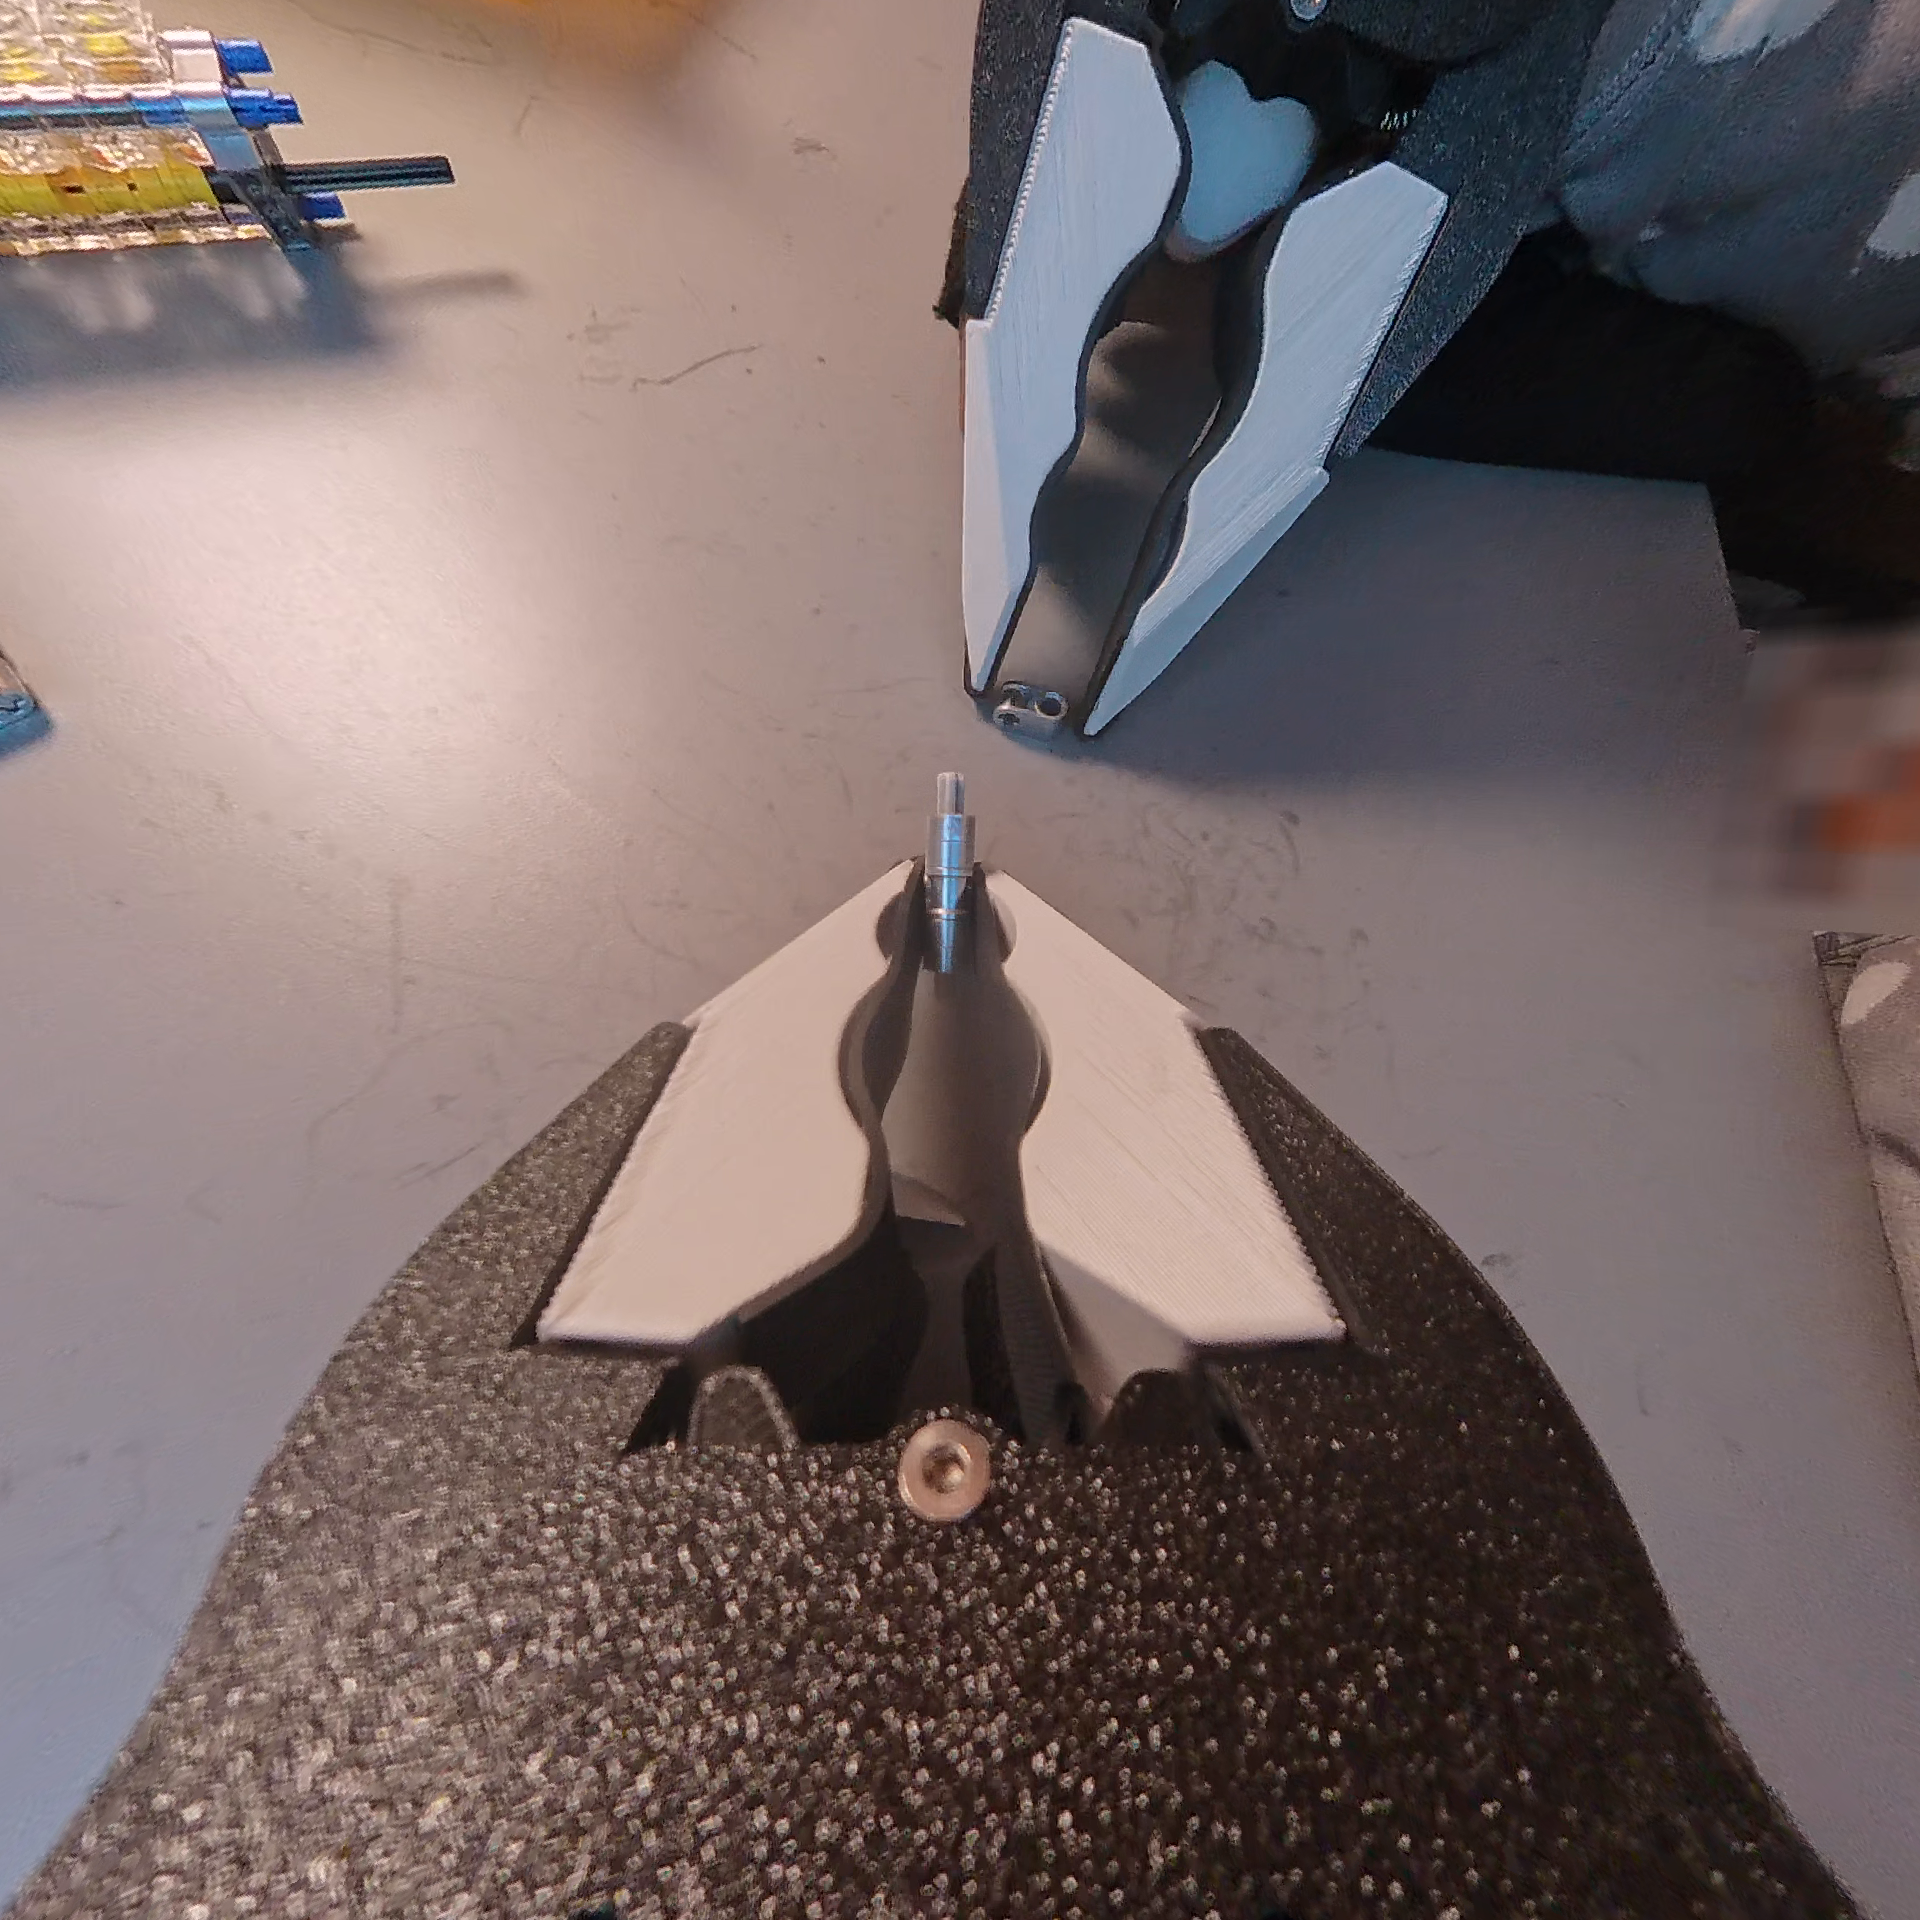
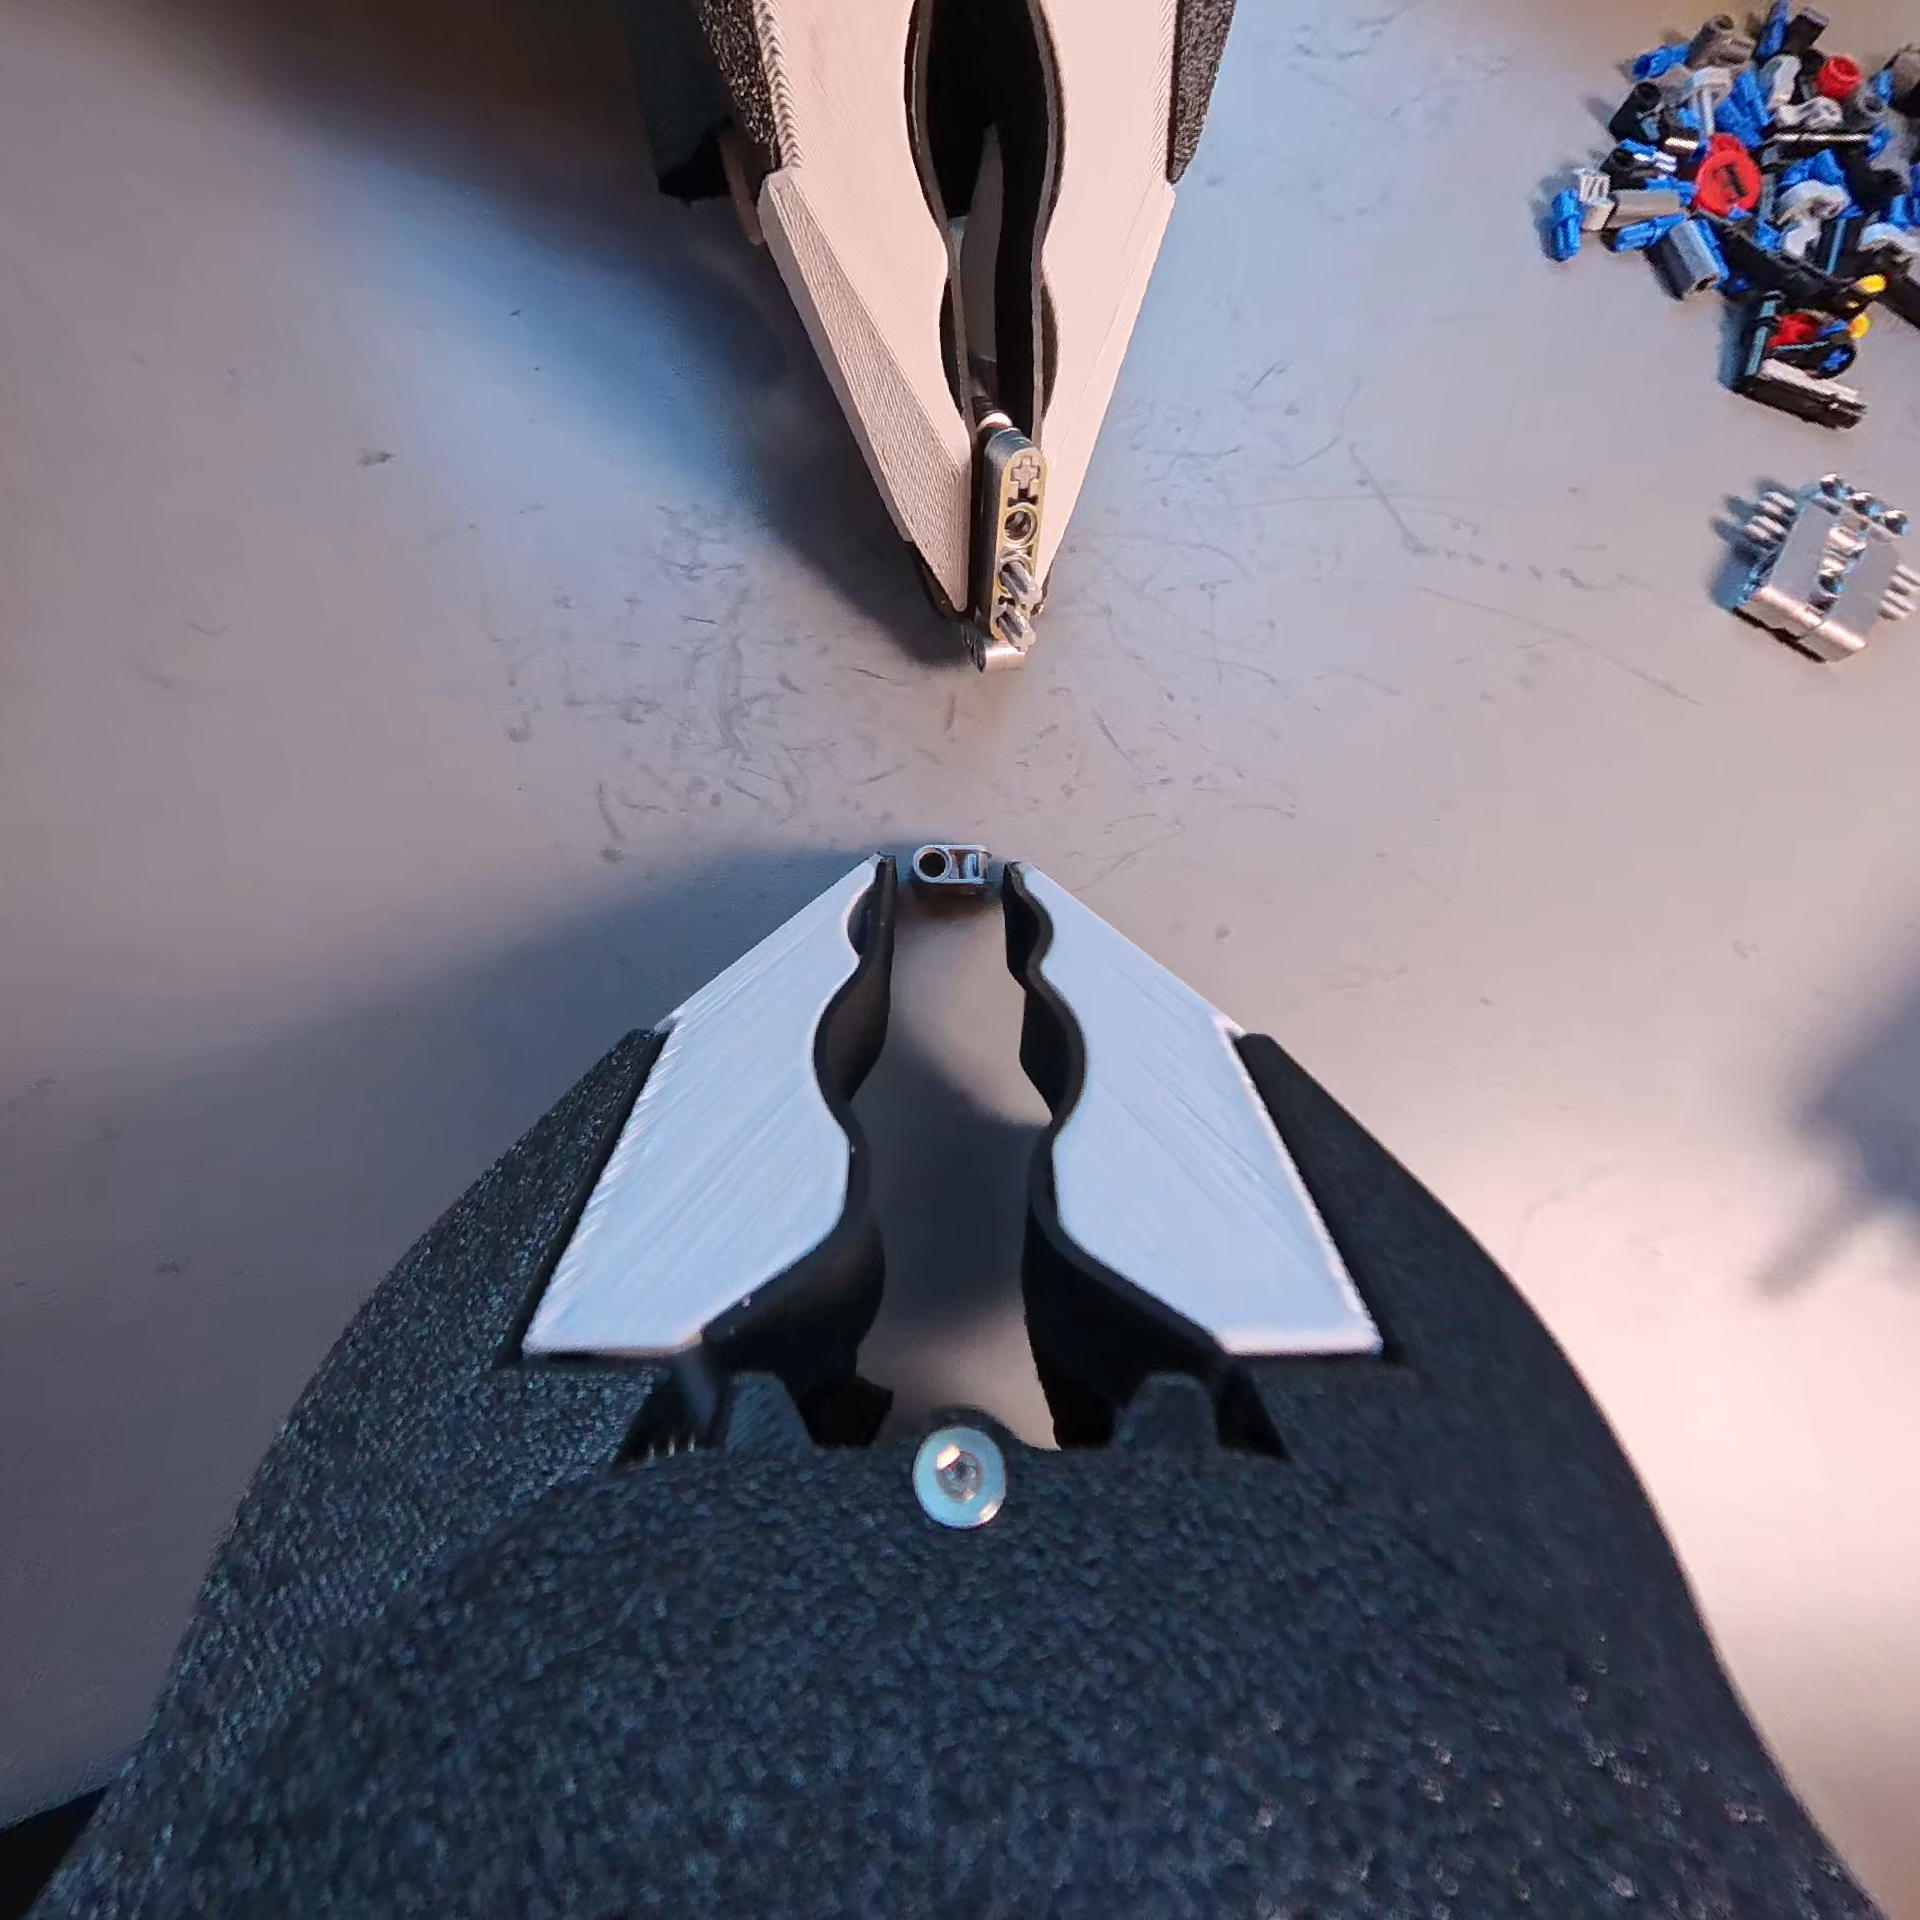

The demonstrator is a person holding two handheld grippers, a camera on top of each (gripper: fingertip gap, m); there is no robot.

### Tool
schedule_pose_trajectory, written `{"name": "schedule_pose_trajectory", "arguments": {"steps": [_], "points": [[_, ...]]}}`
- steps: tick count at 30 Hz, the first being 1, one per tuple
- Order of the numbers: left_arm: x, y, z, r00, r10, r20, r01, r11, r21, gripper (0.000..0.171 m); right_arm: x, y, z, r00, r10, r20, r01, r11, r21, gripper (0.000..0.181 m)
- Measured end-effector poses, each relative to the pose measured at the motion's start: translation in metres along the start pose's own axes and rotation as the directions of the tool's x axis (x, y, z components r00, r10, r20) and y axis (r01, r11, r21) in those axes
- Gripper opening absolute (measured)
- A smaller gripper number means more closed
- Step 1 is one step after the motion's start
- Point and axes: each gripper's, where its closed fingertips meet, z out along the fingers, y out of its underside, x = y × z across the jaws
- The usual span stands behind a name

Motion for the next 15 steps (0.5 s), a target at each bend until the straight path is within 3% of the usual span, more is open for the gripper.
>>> {"name": "schedule_pose_trajectory", "arguments": {"steps": [8,10,15], "points": [[0.0003,-0.0001,0.0009,1.000,0.005,0.003,-0.005,1.000,-0.004,0.006,-0.0020,-0.0002,0.0004,1.000,0.006,0.020,-0.006,1.000,0.007,0.014],[0.0024,0.0000,0.0012,1.000,0.016,-0.007,-0.016,1.000,-0.009,0.006,0.0007,-0.0003,0.0007,1.000,-0.002,0.000,0.002,1.000,0.005,0.000],[0.0025,-0.0006,0.0028,0.999,0.038,-0.011,-0.038,0.999,-0.030,0.005,-0.0031,-0.0012,0.0012,1.000,-0.009,0.029,0.009,1.000,0.003,0.007]]}}
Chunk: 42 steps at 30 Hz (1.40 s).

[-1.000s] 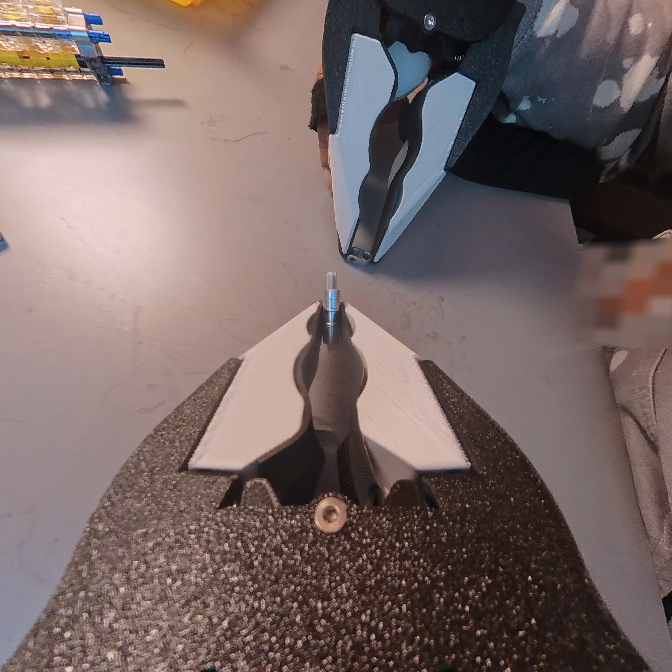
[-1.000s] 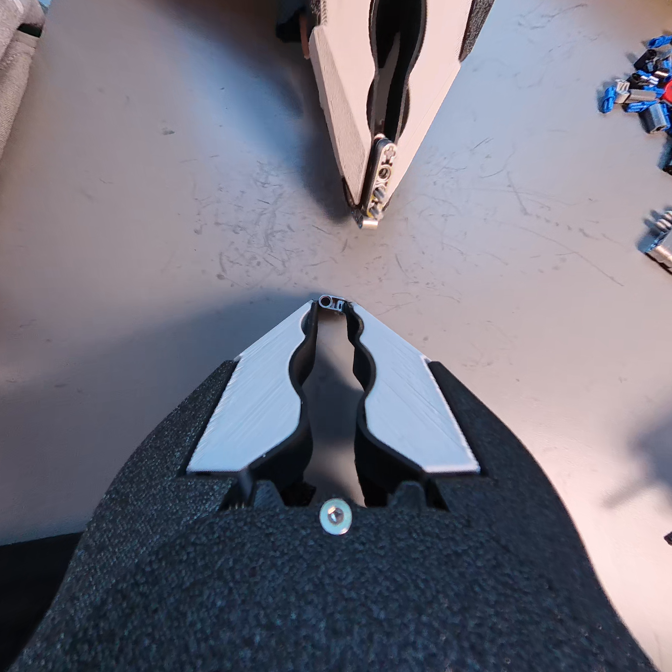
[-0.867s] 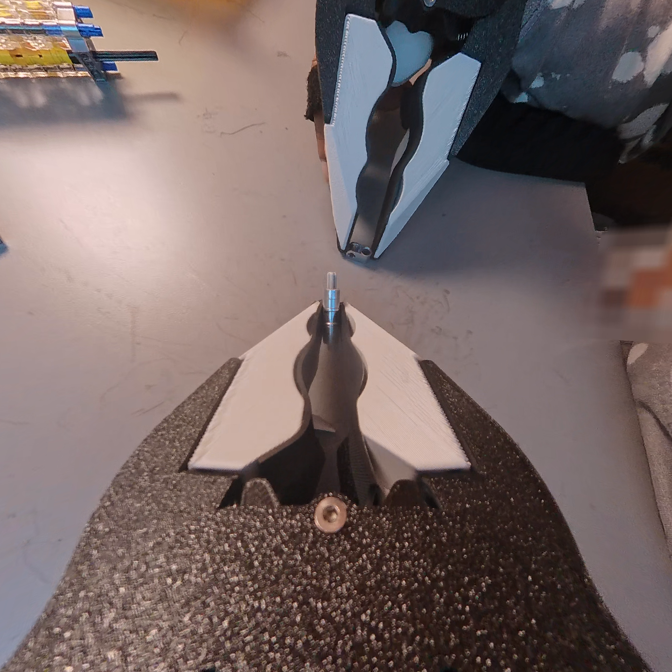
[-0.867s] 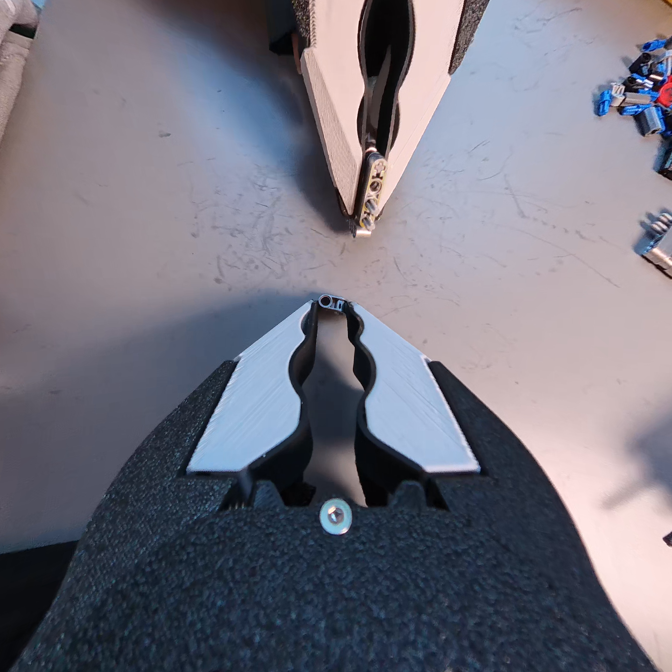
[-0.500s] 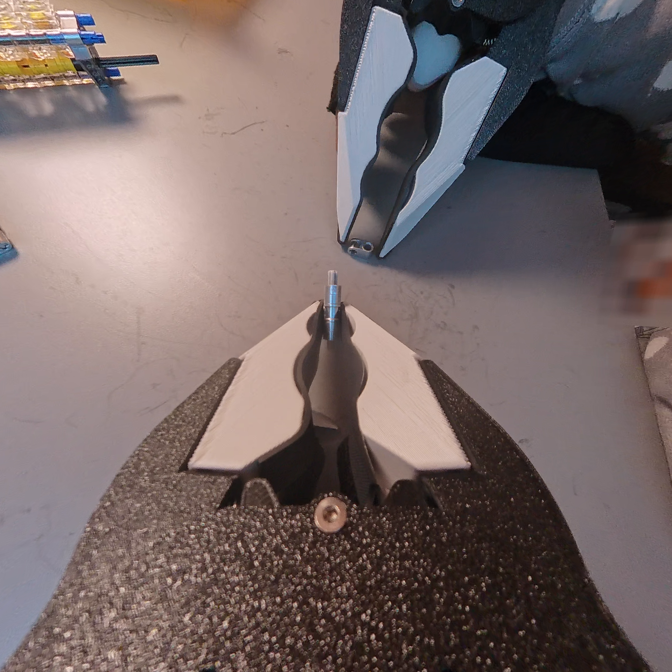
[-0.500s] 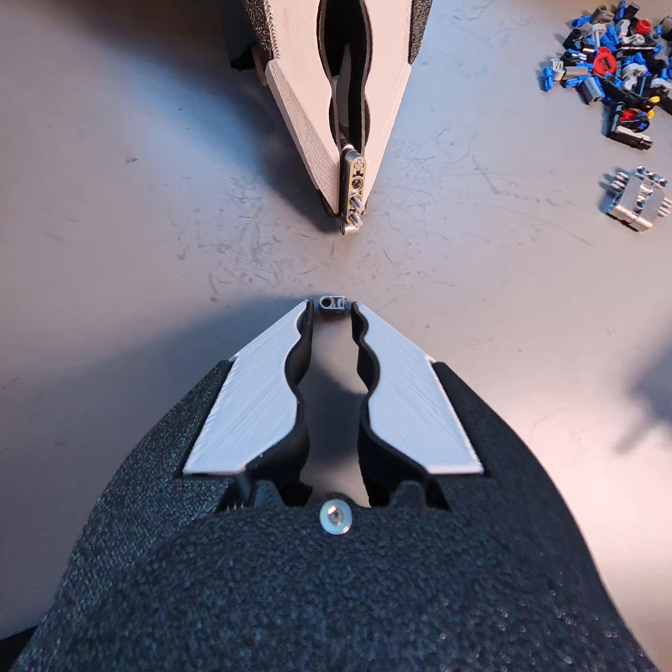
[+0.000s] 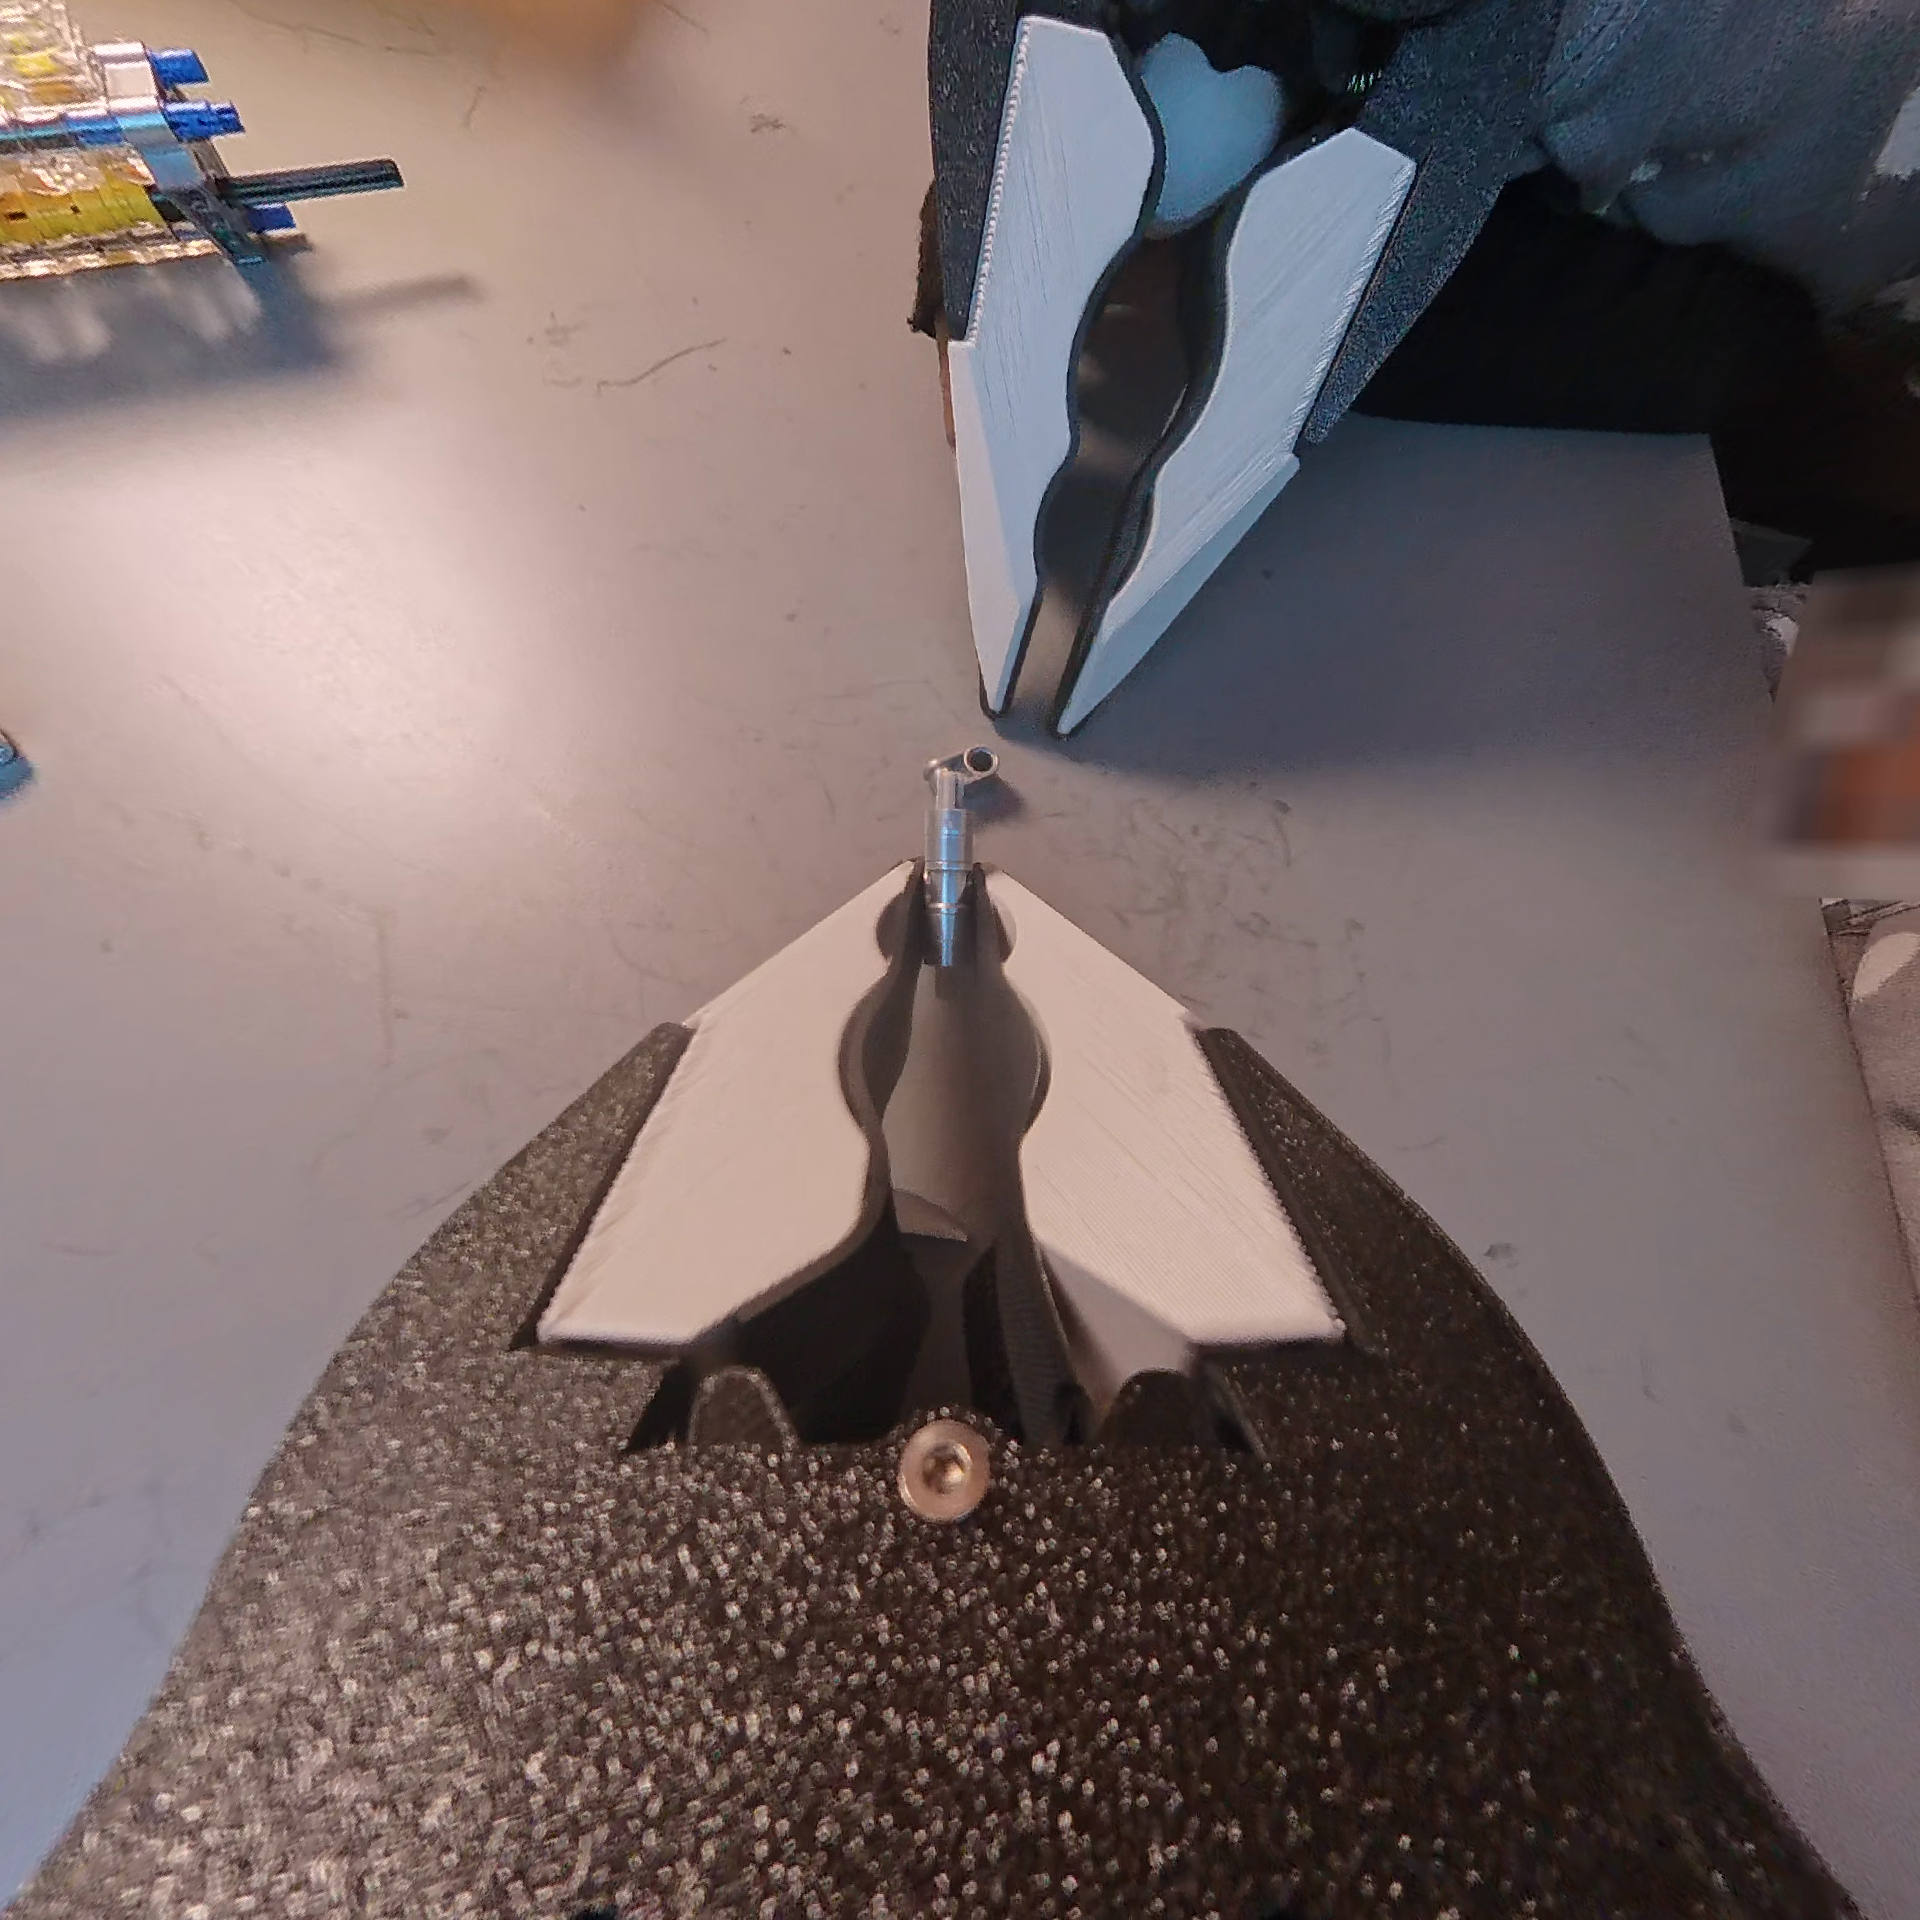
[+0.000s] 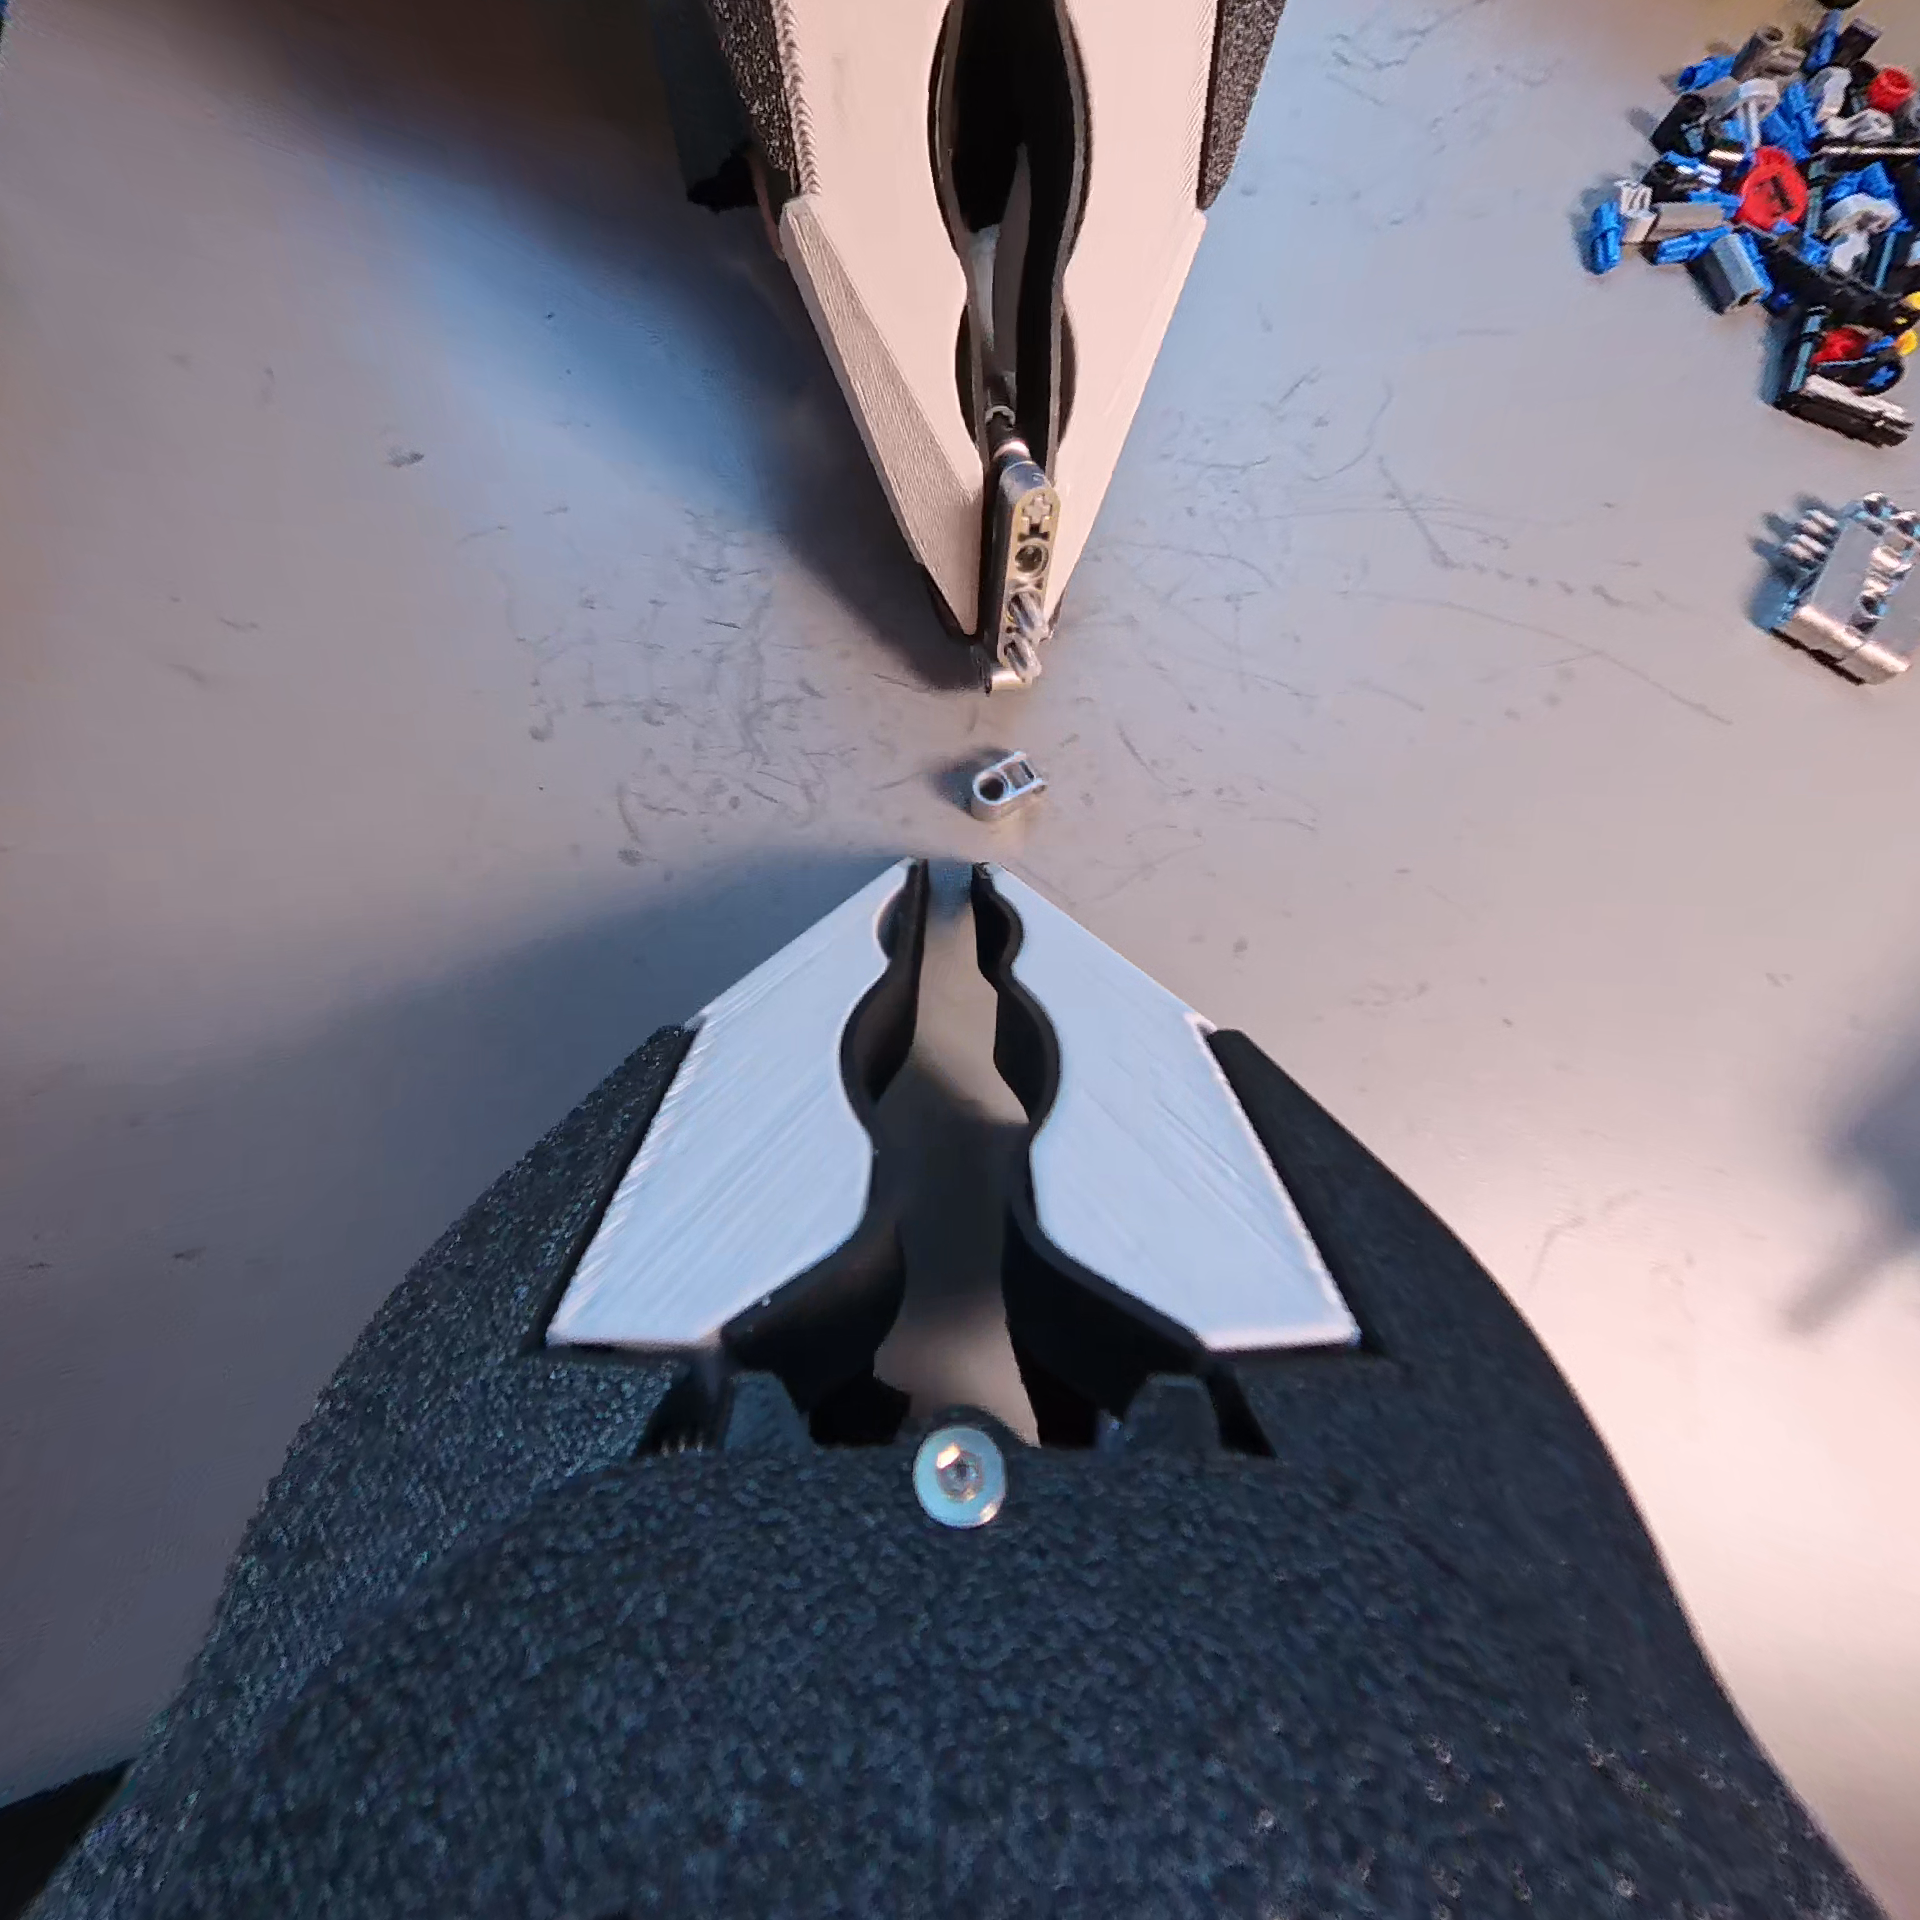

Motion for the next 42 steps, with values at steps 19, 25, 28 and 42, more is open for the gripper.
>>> {"name": "schedule_pose_trajectory", "arguments": {"steps": [19,25,28,42], "points": [[-0.002,-0.001,0.000,0.994,-0.100,-0.045,0.100,0.995,-0.002,0.006,0.009,-0.010,0.009,0.944,-0.135,0.302,0.131,0.991,0.032,0.023],[-0.002,-0.001,0.000,0.994,-0.101,-0.047,0.101,0.995,-0.002,0.006,0.007,-0.011,0.010,0.932,-0.161,0.325,0.156,0.987,0.041,0.018],[-0.002,-0.001,0.001,0.994,-0.101,-0.047,0.101,0.995,-0.002,0.006,0.007,-0.011,0.010,0.933,-0.167,0.318,0.162,0.986,0.041,0.018],[-0.001,0.000,0.000,0.994,-0.100,-0.040,0.100,0.995,-0.001,0.006,-0.003,-0.013,0.001,0.935,-0.157,0.317,0.148,0.988,0.053,0.005]]}}
